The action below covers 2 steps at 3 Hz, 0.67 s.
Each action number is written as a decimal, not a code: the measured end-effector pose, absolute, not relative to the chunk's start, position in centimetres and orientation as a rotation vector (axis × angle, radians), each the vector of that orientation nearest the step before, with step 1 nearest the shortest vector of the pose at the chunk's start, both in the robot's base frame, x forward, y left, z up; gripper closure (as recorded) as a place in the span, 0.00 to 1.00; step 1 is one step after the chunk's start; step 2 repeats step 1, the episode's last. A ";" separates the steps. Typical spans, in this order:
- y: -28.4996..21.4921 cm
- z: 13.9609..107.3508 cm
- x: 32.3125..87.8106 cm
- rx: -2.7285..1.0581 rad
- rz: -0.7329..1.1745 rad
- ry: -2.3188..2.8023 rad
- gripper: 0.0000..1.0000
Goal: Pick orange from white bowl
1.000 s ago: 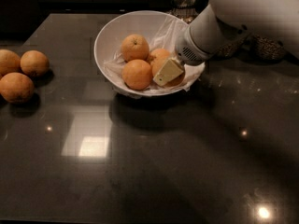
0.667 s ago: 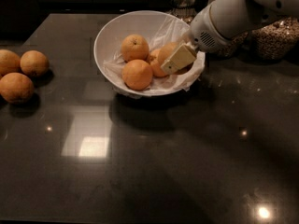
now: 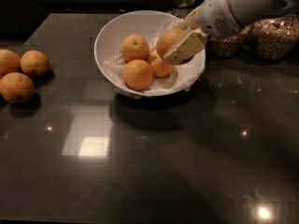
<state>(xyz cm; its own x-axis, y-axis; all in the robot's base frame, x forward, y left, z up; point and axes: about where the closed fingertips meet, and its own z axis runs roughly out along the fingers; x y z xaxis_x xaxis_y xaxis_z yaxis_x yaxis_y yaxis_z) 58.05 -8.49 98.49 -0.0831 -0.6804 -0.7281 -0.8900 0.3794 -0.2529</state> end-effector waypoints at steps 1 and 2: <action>-8.5 98.5 58.0 -1.367 0.326 1.829 1.00; -8.5 98.5 58.0 -1.367 0.326 1.829 1.00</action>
Offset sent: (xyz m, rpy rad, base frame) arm 0.0000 0.0000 0.0000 0.0000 0.0000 0.0000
